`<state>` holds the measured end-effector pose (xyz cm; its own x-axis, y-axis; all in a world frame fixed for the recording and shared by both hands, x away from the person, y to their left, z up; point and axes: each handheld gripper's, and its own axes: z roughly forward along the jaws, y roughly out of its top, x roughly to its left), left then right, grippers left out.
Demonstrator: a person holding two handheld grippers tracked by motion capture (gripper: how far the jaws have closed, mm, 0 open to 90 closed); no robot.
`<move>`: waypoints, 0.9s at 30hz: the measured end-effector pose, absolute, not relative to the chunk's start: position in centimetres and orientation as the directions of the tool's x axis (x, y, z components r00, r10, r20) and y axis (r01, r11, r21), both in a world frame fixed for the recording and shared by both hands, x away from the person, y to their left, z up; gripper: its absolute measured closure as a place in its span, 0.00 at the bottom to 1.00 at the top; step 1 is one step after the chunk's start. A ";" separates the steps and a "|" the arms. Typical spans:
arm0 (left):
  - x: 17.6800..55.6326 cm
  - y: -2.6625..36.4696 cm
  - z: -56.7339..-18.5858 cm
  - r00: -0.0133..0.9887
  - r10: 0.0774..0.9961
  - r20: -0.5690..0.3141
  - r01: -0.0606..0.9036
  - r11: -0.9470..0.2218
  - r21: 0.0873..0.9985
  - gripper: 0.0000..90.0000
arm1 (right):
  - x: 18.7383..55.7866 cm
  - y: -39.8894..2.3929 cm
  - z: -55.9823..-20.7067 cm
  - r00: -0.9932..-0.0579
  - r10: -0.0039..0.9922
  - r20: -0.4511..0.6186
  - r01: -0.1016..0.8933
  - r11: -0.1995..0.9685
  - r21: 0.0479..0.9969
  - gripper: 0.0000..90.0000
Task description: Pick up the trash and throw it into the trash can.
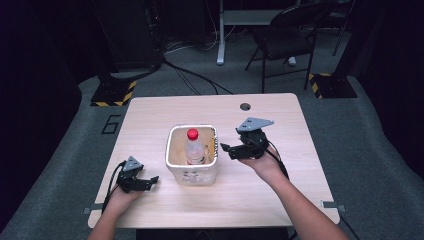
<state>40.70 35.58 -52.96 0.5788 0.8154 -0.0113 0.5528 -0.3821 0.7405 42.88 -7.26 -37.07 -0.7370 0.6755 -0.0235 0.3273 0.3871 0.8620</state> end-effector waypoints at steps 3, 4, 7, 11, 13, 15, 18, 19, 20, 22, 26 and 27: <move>40.7 35.6 -53.0 0.579 0.816 -0.012 0.553 -0.382 0.741 0.15 | 42.9 -8.5 -37.1 -0.714 0.700 -0.024 0.336 0.372 0.865 0.25; 40.7 35.6 -53.0 0.578 0.816 -0.013 0.555 -0.381 0.740 0.15 | 43.0 -9.1 -37.1 -0.704 0.710 -0.027 0.341 0.371 0.864 0.25; 40.7 35.6 -53.0 0.578 0.816 -0.012 0.553 -0.381 0.741 0.15 | 42.9 -10.2 -37.6 -0.680 0.732 -0.028 0.355 0.362 0.862 0.25; 40.7 35.6 -53.0 0.578 0.816 -0.010 0.552 -0.382 0.741 0.15 | 42.8 -11.7 -38.6 -0.656 0.754 -0.020 0.376 0.349 0.859 0.26; 40.7 35.6 -53.0 0.578 0.816 -0.011 0.552 -0.381 0.741 0.15 | 42.7 -12.4 -39.2 -0.644 0.765 -0.021 0.383 0.346 0.857 0.26; 40.7 35.6 -53.0 0.579 0.816 -0.011 0.552 -0.382 0.741 0.16 | 42.7 -13.0 -39.7 -0.632 0.775 -0.027 0.386 0.345 0.855 0.26; 40.7 35.6 -53.0 0.578 0.816 -0.011 0.552 -0.381 0.742 0.15 | 42.6 -13.7 -40.5 -0.615 0.788 -0.028 0.398 0.341 0.852 0.26; 40.7 35.6 -53.0 0.578 0.816 -0.011 0.552 -0.381 0.742 0.15 | 42.7 -14.0 -40.8 -0.612 0.790 -0.027 0.400 0.340 0.851 0.26; 40.7 35.6 -53.0 0.578 0.816 -0.011 0.552 -0.381 0.741 0.15 | 42.7 -14.3 -41.1 -0.609 0.793 -0.025 0.404 0.337 0.850 0.26; 40.7 35.6 -53.0 0.578 0.816 -0.011 0.552 -0.381 0.742 0.15 | 42.7 -14.7 -41.8 -0.602 0.798 -0.023 0.417 0.339 0.843 0.26; 40.7 35.6 -53.0 0.578 0.816 -0.011 0.552 -0.381 0.742 0.15 | 42.6 -15.4 -43.4 -0.587 0.809 -0.031 0.440 0.351 0.826 0.26; 40.7 35.6 -53.0 0.578 0.816 -0.011 0.552 -0.381 0.742 0.15 | 42.6 -15.5 -43.6 -0.585 0.811 -0.032 0.444 0.353 0.824 0.26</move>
<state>40.65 35.57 -52.97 0.5783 0.8158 -0.0114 0.5519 -0.3809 0.7418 42.60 -15.52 -43.62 -0.5847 0.8106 -0.0317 0.4443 0.3527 0.8236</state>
